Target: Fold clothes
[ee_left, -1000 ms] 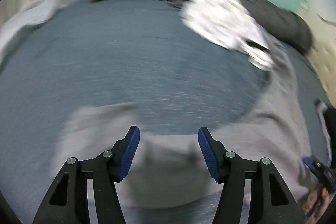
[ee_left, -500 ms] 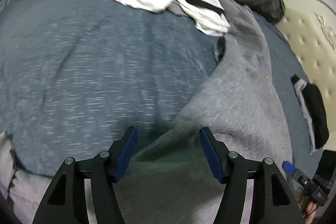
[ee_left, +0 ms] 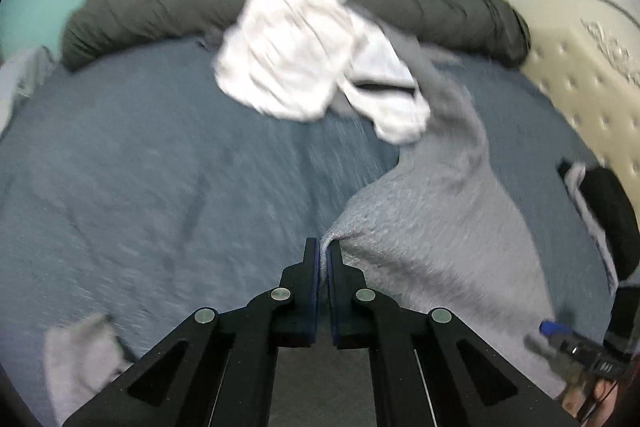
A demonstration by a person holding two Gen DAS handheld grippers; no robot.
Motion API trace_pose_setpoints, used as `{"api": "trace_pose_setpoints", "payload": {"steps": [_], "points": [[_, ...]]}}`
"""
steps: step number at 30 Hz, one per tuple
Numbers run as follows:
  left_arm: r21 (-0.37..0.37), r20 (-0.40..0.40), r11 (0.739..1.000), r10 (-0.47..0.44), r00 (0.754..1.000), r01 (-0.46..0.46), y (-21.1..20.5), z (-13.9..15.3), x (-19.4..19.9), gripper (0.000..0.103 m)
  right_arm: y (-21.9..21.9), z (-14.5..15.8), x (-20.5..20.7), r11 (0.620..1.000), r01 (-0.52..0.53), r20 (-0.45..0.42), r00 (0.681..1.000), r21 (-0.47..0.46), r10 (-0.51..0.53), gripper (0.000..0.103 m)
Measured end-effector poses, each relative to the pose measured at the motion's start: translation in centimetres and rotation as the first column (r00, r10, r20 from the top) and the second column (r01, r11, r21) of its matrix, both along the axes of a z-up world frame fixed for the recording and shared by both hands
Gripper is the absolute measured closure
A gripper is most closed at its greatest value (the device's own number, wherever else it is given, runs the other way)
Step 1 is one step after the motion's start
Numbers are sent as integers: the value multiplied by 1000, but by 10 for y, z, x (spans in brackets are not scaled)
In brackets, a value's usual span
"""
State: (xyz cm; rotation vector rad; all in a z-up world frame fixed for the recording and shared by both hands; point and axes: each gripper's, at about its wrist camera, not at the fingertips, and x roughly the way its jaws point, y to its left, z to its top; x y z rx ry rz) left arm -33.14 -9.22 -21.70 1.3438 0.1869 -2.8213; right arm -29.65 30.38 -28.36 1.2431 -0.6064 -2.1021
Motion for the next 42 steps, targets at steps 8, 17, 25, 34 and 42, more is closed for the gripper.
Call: {"api": "trace_pose_setpoints", "payload": {"steps": [8,17,25,34,42], "points": [[-79,-30,997,25,999,-28,-14,19,30,100,19,16,-3,999,39,-44,998,5,-39,37],[-51,-17,998,25,1000,-26,-14,12,58,100,26,-13,-18,976,50,16,998,212,-54,37],[-31,-31,999,9,999,-10,-11,25,79,100,9,-24,-4,965,-52,-4,998,258,55,99],[39,-75,999,15,997,-12,-14,42,99,100,10,30,58,869,-197,-63,966,453,251,101],[76,-35,996,-41,999,43,8,6,130,100,7,5,104,735,-330,87,933,592,349,101]]}}
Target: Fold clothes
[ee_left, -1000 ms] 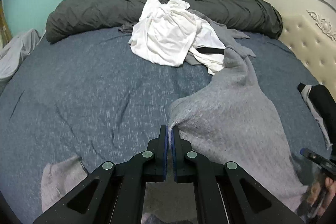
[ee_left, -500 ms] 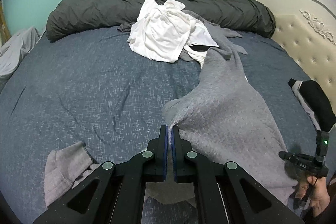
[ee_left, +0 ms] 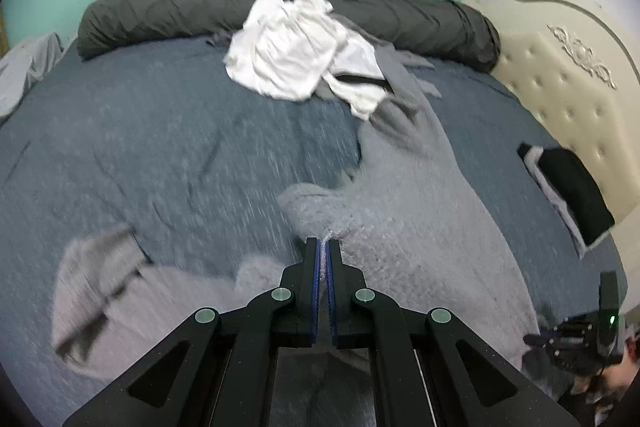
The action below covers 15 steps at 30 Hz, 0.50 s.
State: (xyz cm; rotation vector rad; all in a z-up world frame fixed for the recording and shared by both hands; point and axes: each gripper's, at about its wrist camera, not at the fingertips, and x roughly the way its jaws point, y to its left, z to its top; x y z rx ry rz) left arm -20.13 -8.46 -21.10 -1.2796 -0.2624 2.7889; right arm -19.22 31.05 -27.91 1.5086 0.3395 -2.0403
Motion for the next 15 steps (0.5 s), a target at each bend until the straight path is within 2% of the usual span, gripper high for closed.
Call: {"api": "trace_pose_setpoints", "payload": {"steps": [4,6,9,11,13,15], "points": [[17,17,999,-31,999,31,12,-27,11,100,9,6,-8,1000,6,50,999,22,-7,97],[44,25,999,-30,999,28,13,-40,11,100,14,20,-18,1000,27,37,999,10,-27,95],[83,30,996,-17,999,15,11,-61,9,100,15,51,-35,999,45,-33,998,-12,-45,79],[98,32,995,-10,999,7,12,-70,9,100,7,66,-49,998,49,-58,997,-37,-51,61],[122,33,993,-3,999,-1,12,-81,11,100,-4,76,-63,996,48,-69,996,-74,-53,60],[146,38,989,-5,999,-1,12,-91,13,100,-32,82,-86,995,32,-87,995,-90,-40,58]]}}
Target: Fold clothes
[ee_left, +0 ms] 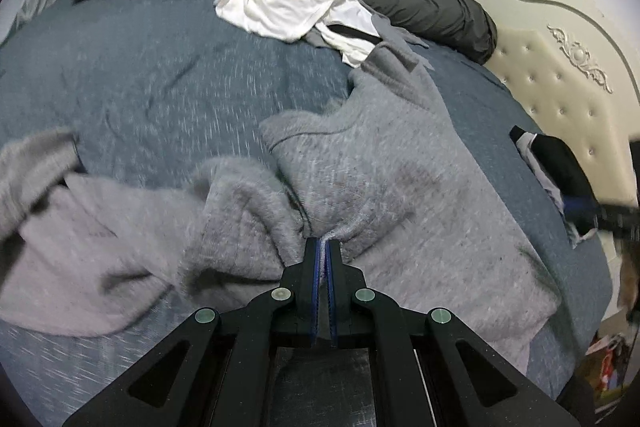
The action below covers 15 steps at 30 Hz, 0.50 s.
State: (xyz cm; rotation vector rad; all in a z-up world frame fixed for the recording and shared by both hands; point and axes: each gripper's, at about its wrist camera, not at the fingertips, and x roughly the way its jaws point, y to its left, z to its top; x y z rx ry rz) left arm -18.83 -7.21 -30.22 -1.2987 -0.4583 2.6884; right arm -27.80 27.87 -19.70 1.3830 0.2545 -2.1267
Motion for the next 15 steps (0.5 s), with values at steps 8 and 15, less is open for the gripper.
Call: {"api": "trace_pose_setpoints", "payload": {"steps": [8,15], "points": [[60,19,998,-35,999,34,12,-13,2,100,-102,-2,-59,995,-41,31,999,-93,44,51],[87,11,996,-13,1000,12,6,-11,7,100,-173,-31,-92,996,-23,88,996,-81,30,43]]}}
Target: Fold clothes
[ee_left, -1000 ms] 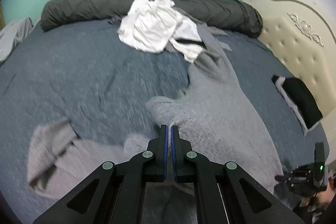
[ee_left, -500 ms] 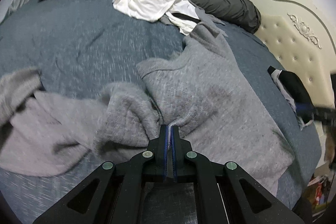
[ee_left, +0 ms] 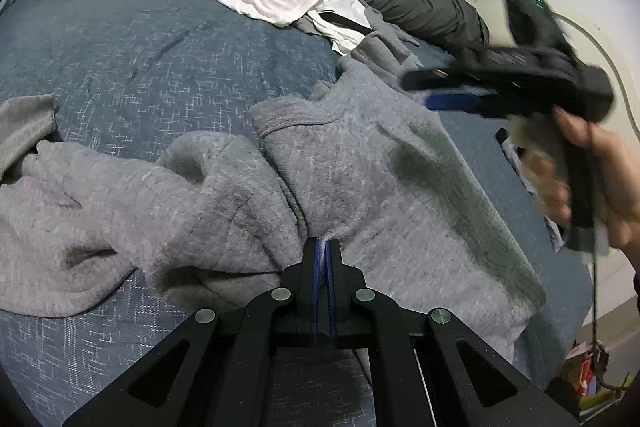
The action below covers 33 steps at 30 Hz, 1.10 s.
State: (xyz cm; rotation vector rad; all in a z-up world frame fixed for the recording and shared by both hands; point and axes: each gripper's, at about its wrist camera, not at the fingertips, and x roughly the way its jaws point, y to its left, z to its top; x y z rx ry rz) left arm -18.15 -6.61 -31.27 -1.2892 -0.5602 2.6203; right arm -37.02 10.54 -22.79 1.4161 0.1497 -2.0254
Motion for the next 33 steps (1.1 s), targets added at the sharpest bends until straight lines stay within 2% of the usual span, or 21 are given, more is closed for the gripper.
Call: {"api": "trace_pose_setpoints", "payload": {"steps": [5,8,9,10,11,12,13,14,19,21,23,24,26,27,33], "points": [[-9,3,1000,-16,1000,16,7,-2,1,100,-29,-17,-21,999,39,35,999,-3,-39,43],[-13,-3,1000,-19,1000,19,7,0,3,100,-41,-28,-27,998,42,33,999,37,-44,44],[-13,-5,1000,-19,1000,19,6,0,3,100,-42,-32,-28,998,43,27,999,48,-44,49],[-12,-7,1000,-18,1000,18,6,0,4,100,-43,-35,-29,998,40,30,999,40,-41,70],[-10,-9,1000,-18,1000,18,5,1,5,100,-42,-37,-29,999,35,36,999,24,-36,88],[-11,-8,1000,-18,1000,18,5,1,5,100,-41,-38,-27,999,32,35,999,10,-32,92],[-11,-7,1000,-18,1000,18,4,0,4,100,-39,-37,-25,1000,26,28,999,0,-26,100],[-11,-6,1000,-18,1000,18,4,0,4,100,-35,-33,-23,1000,22,16,1000,-8,-22,103],[-13,-10,1000,-23,1000,23,8,2,5,100,2,-11,-10,1000,6,-61,998,-24,-7,103],[-14,-12,1000,-26,1000,26,12,2,5,100,17,-6,-13,999,27,-54,998,-47,-30,103],[-14,-13,999,-29,999,29,15,3,5,100,19,-3,-18,996,36,-26,999,-79,-38,101],[-19,-14,999,-31,999,31,16,3,6,100,14,-3,-20,997,40,-18,999,-70,-42,96],[-29,-16,999,-34,999,33,17,3,6,100,4,-3,-24,997,50,0,999,-51,-50,44],[-28,-16,999,-33,999,33,17,2,6,100,-3,-4,-26,998,45,4,999,-48,-45,41],[-46,-24,998,-49,998,48,18,5,7,100,-43,-31,-37,998,48,27,998,28,-49,41]]}}
